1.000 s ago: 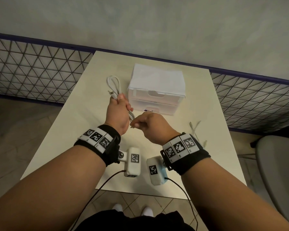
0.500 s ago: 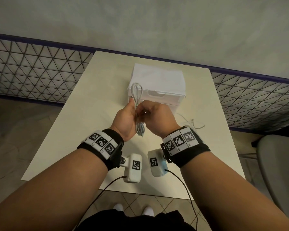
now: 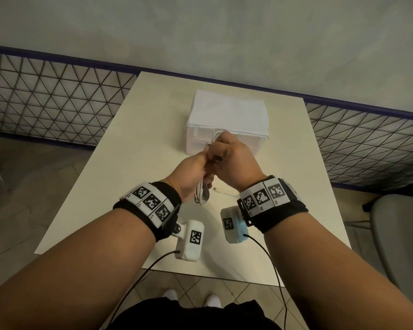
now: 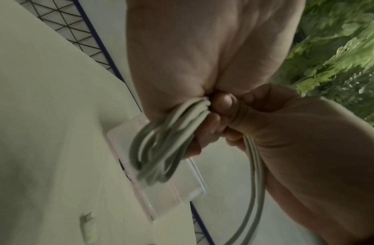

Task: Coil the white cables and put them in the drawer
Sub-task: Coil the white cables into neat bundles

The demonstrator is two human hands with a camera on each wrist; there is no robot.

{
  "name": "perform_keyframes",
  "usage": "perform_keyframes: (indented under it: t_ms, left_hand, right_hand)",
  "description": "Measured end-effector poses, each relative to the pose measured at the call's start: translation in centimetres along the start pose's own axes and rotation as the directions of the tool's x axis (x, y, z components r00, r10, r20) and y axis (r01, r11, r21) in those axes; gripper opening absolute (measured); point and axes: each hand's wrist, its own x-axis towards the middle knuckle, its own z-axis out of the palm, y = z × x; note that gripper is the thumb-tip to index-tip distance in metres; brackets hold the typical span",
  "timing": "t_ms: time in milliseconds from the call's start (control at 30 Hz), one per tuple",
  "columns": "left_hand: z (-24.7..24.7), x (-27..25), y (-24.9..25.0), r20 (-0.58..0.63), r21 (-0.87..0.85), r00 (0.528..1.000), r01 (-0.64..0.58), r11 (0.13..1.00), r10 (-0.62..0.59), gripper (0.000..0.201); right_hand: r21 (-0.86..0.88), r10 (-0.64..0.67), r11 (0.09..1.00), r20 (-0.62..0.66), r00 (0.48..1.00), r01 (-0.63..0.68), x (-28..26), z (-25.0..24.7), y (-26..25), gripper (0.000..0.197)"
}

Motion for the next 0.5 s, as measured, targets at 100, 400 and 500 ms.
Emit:
perform_keyframes:
  t_ms: [100, 400, 500]
  left_hand:
    - [-0.8, 0.3, 0.6, -0.036, -0.054, 0.999, 0.01, 0.998, -0.012, 0.039]
    - [-1.6, 0.1, -0.3, -0.104, -0.077, 0.993, 0.04, 0.996, -0.048, 0.045]
    - [-0.8, -0.5, -1.0, -0.111, -0.003, 0.994, 0.022, 1.0, -0.022, 0.047]
  right_hand:
    - [0.061, 0.04, 0.997, 0.081, 0.996, -0.044, 0.2, -0.6, 0.2, 0.01]
    - [0.322, 0.422, 0.85, 0.056, 0.905, -0.416, -0.8, -0.6, 0.9, 0.008]
    - [0.414, 0.477, 0.794, 0.028, 0.878, -0.444, -0.3, -0.5, 0.7, 0.012]
